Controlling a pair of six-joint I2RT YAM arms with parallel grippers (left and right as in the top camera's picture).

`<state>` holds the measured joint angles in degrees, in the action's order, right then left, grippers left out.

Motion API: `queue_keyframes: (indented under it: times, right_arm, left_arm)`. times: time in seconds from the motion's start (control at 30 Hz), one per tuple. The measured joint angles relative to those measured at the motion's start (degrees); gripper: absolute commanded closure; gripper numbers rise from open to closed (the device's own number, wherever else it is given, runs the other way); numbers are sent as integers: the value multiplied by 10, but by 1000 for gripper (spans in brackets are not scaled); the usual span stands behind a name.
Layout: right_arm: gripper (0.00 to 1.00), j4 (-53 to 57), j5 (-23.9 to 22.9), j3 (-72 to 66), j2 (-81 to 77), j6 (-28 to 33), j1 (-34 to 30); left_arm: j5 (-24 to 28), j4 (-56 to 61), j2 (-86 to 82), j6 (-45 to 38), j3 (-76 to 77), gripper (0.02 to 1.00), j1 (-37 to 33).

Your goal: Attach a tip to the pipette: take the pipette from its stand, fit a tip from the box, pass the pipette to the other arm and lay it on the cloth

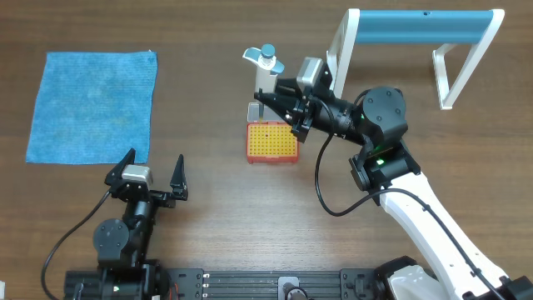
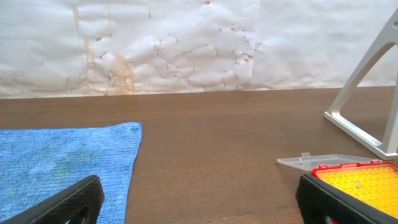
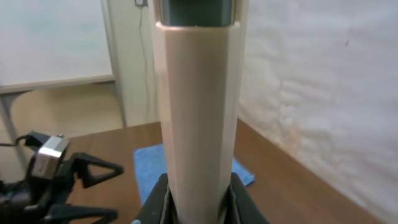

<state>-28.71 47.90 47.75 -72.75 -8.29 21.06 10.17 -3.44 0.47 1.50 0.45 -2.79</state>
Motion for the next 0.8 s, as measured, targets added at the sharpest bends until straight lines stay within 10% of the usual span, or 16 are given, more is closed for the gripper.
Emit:
queue_keyframes:
  times: [0.27, 0.57, 0.8]
  right_arm:
    - [923, 60, 100, 1, 0, -37, 0]
    - [923, 60, 202, 1, 0, -47, 0]
    - [923, 60, 238, 1, 0, -47, 0]
  left_arm:
    - [25, 42, 1, 20, -1, 20, 0]
    - [278, 389, 3, 341, -2, 23, 0]
    - [209, 407, 3, 546, -1, 23, 0]
